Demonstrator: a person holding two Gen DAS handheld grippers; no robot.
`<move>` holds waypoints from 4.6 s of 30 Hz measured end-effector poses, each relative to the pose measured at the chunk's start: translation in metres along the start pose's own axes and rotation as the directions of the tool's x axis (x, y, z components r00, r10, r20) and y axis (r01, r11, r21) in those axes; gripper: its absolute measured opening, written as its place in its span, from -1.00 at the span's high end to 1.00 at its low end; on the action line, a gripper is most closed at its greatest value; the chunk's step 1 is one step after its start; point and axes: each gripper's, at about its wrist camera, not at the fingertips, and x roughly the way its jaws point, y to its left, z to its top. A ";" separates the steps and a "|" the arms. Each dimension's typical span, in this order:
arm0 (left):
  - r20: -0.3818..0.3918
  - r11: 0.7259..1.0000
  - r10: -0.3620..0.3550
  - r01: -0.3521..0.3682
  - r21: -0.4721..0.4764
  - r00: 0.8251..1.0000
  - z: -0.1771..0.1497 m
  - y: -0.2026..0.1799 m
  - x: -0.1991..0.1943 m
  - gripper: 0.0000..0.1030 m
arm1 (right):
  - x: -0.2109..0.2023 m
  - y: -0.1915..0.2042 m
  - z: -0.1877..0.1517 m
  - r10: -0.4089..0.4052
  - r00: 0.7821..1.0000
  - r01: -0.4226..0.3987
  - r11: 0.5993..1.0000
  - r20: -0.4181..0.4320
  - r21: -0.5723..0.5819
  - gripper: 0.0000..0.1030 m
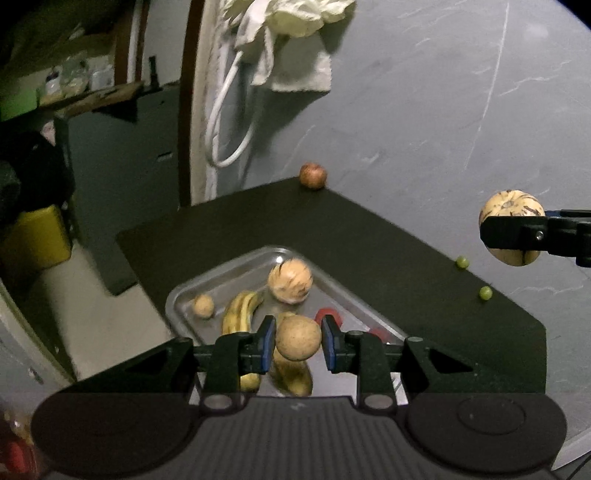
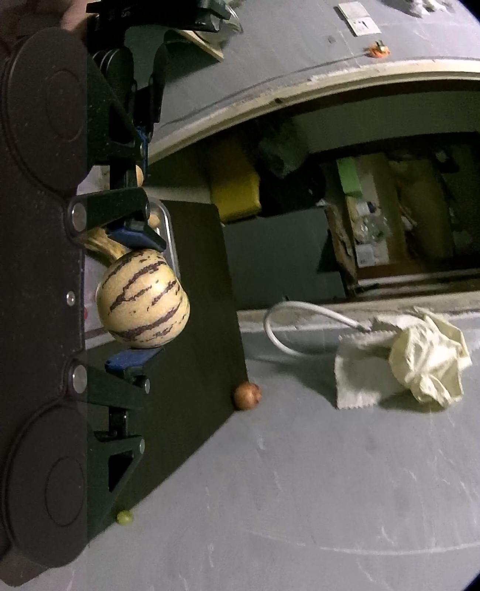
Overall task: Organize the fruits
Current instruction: 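Carry the tan fruit with the left tool while the right tool carries the melon over the tray, then lower the melon into the tray and open the right tool while the left tool releases the tan fruit, then withdraw both tools from the tray toward the green grapes on the table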
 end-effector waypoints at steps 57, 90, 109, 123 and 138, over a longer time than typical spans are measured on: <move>-0.189 0.995 0.073 -0.085 -0.061 0.979 -0.063 -0.019 0.066 0.45 | 0.193 0.009 -0.054 0.151 0.900 -0.197 0.978 -0.410 -0.072 -0.09; -0.167 0.996 0.049 -0.061 -0.069 0.985 -0.048 -0.015 0.064 -0.16 | 0.176 0.003 -0.036 0.120 0.921 -0.144 0.989 -0.370 -0.037 -0.20; -0.067 0.999 -0.053 0.052 -0.008 0.996 -0.012 -0.011 0.034 -0.92 | 0.082 -0.006 -0.002 0.017 0.986 0.000 0.994 -0.163 0.108 -0.84; -0.015 0.983 -0.173 0.173 0.064 0.985 0.010 -0.016 0.015 -0.99 | -0.023 0.009 -0.008 -0.140 0.990 0.134 0.966 0.009 0.221 -0.99; -0.038 0.951 -0.273 0.276 0.143 0.961 0.012 -0.072 0.019 -0.99 | -0.116 -0.023 -0.070 -0.334 0.942 0.311 0.882 0.006 0.355 -0.99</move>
